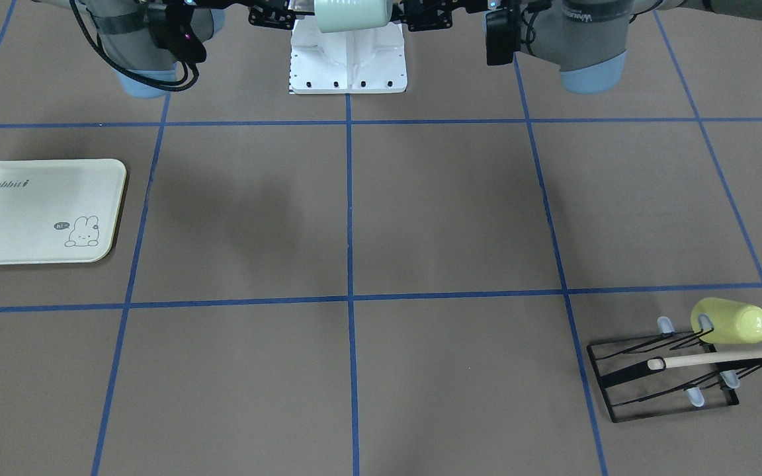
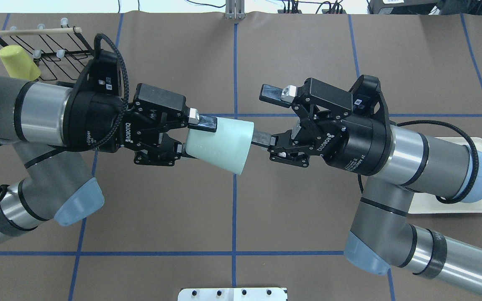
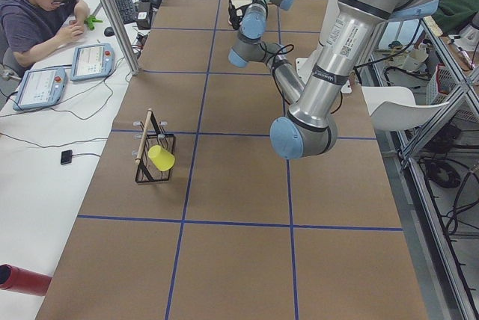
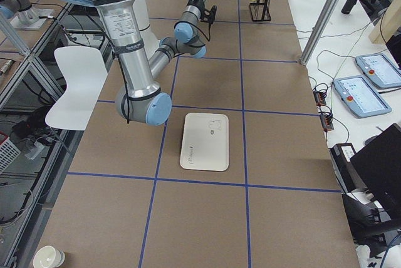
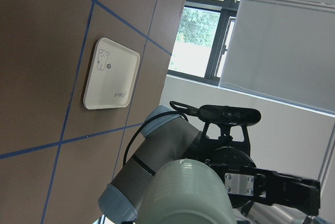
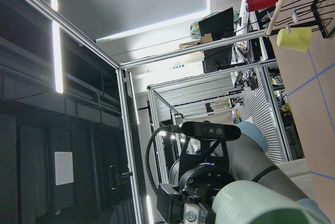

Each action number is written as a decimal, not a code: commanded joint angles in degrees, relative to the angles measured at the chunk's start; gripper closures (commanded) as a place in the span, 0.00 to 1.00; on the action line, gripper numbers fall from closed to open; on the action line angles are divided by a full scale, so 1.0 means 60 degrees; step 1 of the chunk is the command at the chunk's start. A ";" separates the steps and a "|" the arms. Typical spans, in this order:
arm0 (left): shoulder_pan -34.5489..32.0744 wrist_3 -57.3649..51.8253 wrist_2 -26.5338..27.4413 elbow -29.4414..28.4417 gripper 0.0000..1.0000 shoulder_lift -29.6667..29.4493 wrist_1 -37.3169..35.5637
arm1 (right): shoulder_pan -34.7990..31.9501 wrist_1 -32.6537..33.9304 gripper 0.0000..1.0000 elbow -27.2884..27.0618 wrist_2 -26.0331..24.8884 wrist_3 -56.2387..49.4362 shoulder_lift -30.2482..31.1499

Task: Left arm grabs green cup and hands to right arm on tray

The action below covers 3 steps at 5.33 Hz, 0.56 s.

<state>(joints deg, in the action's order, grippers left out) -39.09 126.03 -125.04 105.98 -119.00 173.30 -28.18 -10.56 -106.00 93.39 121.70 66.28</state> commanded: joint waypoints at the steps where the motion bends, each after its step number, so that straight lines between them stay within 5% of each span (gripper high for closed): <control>1: 0.0026 -0.0029 0.0010 -0.0026 1.00 -0.0029 -0.0012 | 0.0082 0.0104 0.00 -0.0015 0.0006 -0.0155 -0.0061; 3: 0.0055 -0.0029 0.0010 -0.0012 1.00 -0.0044 -0.0012 | 0.0228 0.0178 0.03 -0.0015 0.0006 -0.0581 -0.0032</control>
<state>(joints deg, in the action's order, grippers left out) -38.80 125.91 -124.98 105.82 -119.22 173.28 -26.99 -9.58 -106.08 93.34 118.69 66.00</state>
